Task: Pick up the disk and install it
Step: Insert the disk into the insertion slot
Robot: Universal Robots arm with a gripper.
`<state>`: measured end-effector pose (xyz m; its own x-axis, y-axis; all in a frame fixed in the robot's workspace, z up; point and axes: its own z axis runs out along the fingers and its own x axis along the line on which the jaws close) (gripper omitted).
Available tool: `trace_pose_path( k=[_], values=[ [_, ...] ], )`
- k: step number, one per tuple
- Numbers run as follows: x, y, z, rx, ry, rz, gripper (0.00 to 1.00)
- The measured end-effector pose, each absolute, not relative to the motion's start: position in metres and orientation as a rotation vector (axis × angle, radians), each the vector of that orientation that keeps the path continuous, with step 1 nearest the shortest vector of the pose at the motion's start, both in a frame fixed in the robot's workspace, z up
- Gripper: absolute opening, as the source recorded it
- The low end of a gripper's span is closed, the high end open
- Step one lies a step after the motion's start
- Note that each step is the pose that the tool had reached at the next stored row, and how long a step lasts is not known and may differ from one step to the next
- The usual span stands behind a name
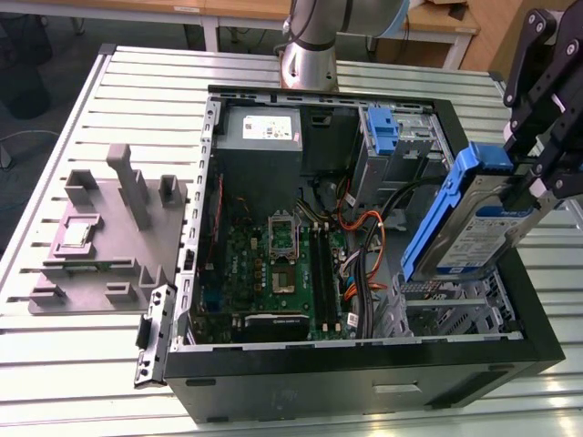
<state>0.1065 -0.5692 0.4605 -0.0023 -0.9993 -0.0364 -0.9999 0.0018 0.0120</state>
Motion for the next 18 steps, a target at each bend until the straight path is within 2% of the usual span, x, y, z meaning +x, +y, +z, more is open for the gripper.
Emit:
trace_pose_path(
  k=[18],
  values=[
    [0.1081, -0.5743, 0.4539, -2.203, 2.216, 0.053, 0.35]
  ],
)
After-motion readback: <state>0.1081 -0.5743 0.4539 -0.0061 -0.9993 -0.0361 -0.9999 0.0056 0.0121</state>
